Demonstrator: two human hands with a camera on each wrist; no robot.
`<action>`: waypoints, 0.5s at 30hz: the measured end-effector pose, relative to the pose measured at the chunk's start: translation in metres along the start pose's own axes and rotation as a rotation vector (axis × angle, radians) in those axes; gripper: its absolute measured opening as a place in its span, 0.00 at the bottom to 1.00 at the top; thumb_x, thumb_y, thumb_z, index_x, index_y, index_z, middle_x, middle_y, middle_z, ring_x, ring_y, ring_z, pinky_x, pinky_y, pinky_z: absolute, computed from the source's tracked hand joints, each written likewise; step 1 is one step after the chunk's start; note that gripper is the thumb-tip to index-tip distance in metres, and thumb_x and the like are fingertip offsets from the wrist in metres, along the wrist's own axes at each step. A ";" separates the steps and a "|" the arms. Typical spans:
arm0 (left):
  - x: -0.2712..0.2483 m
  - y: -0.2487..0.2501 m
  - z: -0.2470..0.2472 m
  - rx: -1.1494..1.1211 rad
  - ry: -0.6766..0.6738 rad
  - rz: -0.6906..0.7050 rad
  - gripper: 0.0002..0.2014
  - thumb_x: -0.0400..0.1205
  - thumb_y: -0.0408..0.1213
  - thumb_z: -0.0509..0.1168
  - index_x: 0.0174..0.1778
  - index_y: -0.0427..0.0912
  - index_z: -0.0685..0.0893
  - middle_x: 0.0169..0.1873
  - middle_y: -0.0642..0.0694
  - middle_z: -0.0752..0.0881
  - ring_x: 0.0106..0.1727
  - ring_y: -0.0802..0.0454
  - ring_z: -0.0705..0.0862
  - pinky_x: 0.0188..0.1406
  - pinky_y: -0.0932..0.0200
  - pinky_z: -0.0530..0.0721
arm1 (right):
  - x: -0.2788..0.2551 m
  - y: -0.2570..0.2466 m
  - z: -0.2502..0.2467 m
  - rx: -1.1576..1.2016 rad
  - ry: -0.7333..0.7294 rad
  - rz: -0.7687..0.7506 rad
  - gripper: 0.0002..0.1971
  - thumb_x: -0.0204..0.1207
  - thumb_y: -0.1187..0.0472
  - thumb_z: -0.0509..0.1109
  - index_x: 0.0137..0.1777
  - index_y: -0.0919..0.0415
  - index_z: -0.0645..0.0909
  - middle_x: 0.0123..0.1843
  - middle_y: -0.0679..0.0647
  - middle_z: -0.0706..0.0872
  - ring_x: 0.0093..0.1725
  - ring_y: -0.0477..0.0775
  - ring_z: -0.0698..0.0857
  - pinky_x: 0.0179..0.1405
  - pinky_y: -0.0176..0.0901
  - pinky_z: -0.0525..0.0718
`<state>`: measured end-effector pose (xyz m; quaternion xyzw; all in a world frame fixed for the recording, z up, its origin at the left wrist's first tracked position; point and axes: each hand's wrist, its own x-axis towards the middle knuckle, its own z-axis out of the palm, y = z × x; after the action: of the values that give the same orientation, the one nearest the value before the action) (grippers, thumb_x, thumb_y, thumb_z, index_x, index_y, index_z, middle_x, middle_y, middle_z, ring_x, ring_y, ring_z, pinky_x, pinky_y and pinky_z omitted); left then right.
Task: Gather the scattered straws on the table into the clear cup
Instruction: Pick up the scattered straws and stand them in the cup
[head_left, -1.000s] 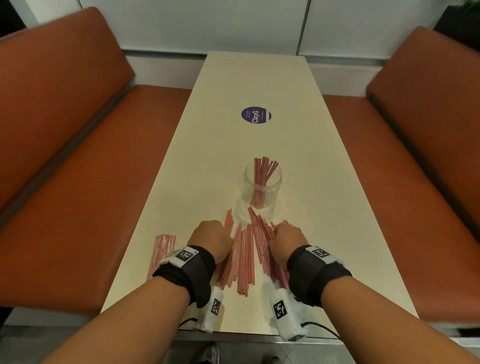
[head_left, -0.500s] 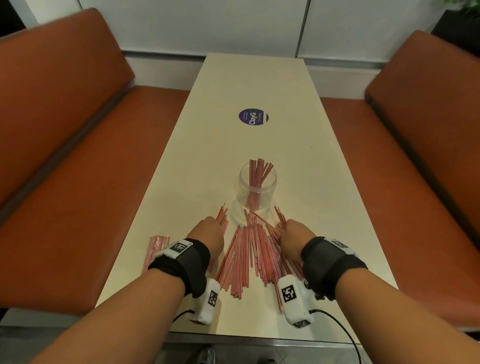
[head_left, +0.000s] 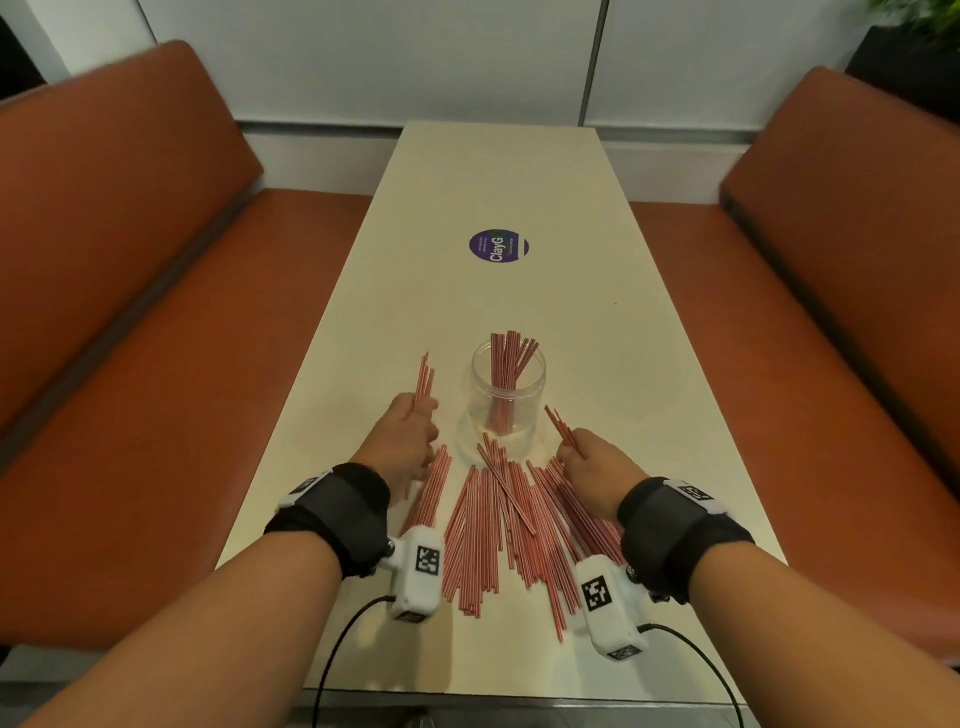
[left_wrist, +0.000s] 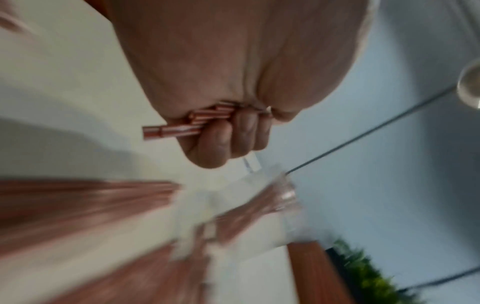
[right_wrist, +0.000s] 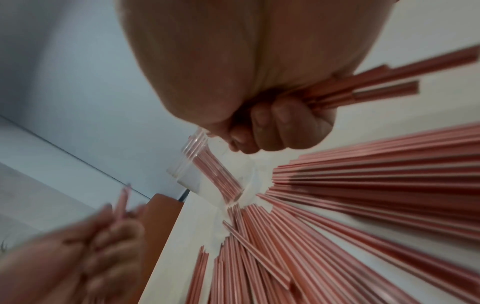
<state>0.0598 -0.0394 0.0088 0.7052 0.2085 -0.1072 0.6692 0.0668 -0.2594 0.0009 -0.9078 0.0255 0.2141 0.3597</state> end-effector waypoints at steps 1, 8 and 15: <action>0.001 0.011 0.004 -0.093 -0.027 0.034 0.10 0.88 0.40 0.51 0.54 0.43 0.76 0.30 0.49 0.68 0.26 0.55 0.64 0.24 0.59 0.65 | 0.000 -0.002 -0.001 0.058 0.024 -0.018 0.15 0.87 0.56 0.52 0.58 0.64 0.76 0.40 0.53 0.78 0.35 0.50 0.75 0.38 0.44 0.75; 0.030 0.103 0.055 -0.286 -0.154 0.404 0.08 0.90 0.38 0.50 0.48 0.45 0.73 0.32 0.49 0.74 0.32 0.55 0.72 0.38 0.58 0.76 | 0.005 -0.022 -0.021 0.202 0.151 -0.126 0.15 0.86 0.53 0.50 0.53 0.63 0.74 0.33 0.51 0.74 0.27 0.47 0.69 0.29 0.41 0.69; 0.067 0.078 0.079 0.085 -0.154 0.354 0.12 0.86 0.26 0.52 0.43 0.46 0.75 0.38 0.45 0.82 0.42 0.47 0.81 0.51 0.53 0.83 | 0.004 -0.026 -0.033 0.482 0.129 -0.074 0.16 0.86 0.49 0.52 0.42 0.58 0.72 0.32 0.51 0.71 0.26 0.48 0.68 0.25 0.43 0.71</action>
<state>0.1636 -0.1086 0.0440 0.7483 0.0249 -0.0503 0.6610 0.0874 -0.2617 0.0376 -0.8077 0.0653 0.1301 0.5713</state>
